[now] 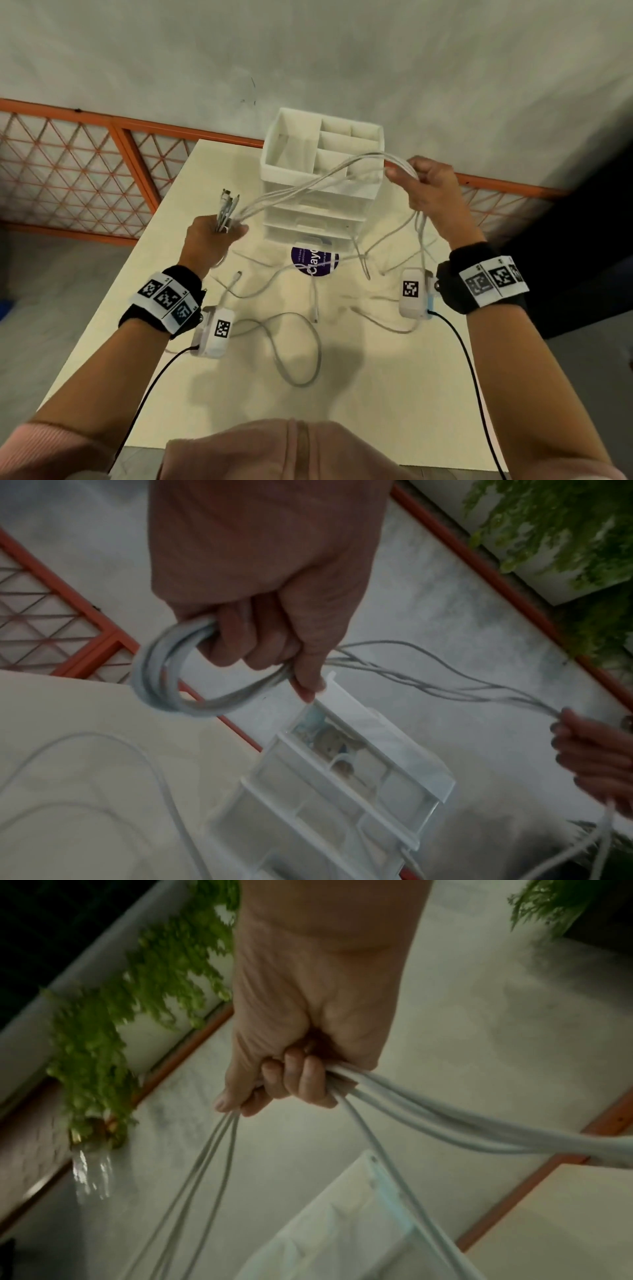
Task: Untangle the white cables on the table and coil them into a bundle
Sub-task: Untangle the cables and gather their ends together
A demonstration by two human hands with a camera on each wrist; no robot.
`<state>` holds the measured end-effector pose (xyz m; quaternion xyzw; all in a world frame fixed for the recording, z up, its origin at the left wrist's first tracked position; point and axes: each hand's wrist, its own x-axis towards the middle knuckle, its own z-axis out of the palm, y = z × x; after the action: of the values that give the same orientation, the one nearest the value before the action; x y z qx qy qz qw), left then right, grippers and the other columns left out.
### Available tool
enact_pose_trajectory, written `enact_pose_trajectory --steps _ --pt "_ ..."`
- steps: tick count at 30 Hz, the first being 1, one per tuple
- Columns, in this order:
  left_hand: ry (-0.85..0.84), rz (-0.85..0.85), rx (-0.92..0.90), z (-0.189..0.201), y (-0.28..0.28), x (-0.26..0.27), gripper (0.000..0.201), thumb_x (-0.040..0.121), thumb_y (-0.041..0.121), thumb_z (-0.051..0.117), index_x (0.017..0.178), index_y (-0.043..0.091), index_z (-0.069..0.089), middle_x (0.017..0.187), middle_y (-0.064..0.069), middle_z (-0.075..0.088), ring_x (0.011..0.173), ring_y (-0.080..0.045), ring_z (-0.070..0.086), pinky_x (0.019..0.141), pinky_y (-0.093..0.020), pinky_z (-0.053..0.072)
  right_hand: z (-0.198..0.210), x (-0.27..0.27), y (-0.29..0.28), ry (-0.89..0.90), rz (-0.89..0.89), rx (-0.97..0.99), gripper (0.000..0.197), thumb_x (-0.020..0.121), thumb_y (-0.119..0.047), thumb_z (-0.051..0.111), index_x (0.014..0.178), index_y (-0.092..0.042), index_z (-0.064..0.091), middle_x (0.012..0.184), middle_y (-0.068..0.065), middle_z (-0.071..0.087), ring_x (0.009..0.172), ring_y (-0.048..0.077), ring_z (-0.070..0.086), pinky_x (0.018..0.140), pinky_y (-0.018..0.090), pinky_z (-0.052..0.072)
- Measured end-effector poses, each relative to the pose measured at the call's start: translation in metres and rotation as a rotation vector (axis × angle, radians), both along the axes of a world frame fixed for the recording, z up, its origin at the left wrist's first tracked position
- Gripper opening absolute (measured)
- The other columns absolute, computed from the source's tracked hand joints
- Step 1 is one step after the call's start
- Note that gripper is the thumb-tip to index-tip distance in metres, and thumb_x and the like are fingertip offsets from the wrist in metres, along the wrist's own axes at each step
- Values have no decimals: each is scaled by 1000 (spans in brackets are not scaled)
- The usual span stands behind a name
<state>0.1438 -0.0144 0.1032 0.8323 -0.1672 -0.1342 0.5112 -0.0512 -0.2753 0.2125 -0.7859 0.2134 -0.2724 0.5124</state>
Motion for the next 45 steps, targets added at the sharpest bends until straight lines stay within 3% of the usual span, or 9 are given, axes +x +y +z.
enact_pose_trajectory --steps 8,11,12,13,16,23,28,37,45 --pt "43 -366 -478 65 -14 -46 74 66 8 80 133 17 49 59 16 24 44 -2 24 48 -5 33 11 8 31 396 316 -306 35 98 -36 43 86 -13 65 47 -30 52 48 -11 49 54 7 35" --pt "54 -647 -373 80 -34 -62 77 72 -6 74 139 12 40 80 15 67 101 6 58 88 -26 51 11 15 51 477 462 -186 63 98 -54 25 81 -12 68 47 -11 34 43 4 30 49 20 25" --pt "38 -715 -314 81 -39 -66 69 75 -4 72 136 10 43 106 7 64 79 0 18 79 -14 15 13 17 58 479 501 -152 70 97 -57 19 80 -11 68 51 -8 28 45 7 25 47 21 22" --pt "18 -743 -268 81 -43 -70 54 81 -1 68 130 8 48 78 23 71 59 16 46 67 0 30 17 18 62 477 532 -134 75 96 -59 15 79 -10 69 52 -5 25 46 9 22 46 22 21" --pt "-97 -705 -234 71 -50 -67 17 94 14 54 109 21 59 84 15 65 77 8 57 80 -15 43 22 13 59 476 555 -93 73 96 -58 20 79 -5 67 51 -4 25 44 9 23 46 19 24" --pt "-293 -387 -414 84 -49 -49 26 97 25 48 71 28 43 49 11 35 38 -1 31 42 -13 24 -69 -13 11 615 443 -92 25 91 -27 60 73 -10 55 59 -1 56 55 7 55 63 16 44" --pt "-321 -240 -388 75 -46 -39 27 95 34 47 69 38 46 48 14 38 42 -1 34 48 -22 29 -132 -28 -11 712 287 -155 25 94 -31 55 83 -11 66 80 -1 66 85 18 62 76 27 41" --pt "-365 -53 -197 50 -33 -30 26 99 27 43 95 4 54 62 10 43 55 -6 42 53 -22 28 -99 -25 -31 226 -61 -170 28 94 -1 38 73 -16 48 60 -2 52 48 -1 52 58 15 46" --pt "-467 114 -193 43 -28 -21 33 101 24 37 109 -6 51 72 -6 49 62 -21 43 57 -23 27 -120 -39 -49 635 -77 -291 32 96 -29 50 77 -5 61 80 14 60 70 24 54 55 24 37"
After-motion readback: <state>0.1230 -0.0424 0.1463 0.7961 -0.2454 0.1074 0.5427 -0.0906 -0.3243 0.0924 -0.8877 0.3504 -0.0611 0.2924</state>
